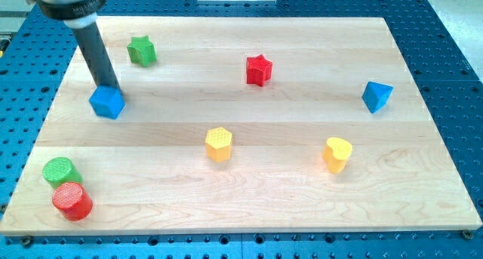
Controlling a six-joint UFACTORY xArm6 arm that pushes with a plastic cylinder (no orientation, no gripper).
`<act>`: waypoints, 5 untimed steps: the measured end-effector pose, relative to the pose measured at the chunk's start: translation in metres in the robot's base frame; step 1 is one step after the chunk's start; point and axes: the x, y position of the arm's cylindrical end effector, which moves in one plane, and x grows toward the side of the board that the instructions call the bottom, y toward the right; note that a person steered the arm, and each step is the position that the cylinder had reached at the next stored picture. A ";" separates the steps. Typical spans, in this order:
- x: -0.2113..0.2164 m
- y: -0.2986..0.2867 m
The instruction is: Slide the blue cube into the green circle
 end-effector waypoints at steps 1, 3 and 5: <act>0.058 0.015; 0.027 0.002; 0.103 -0.003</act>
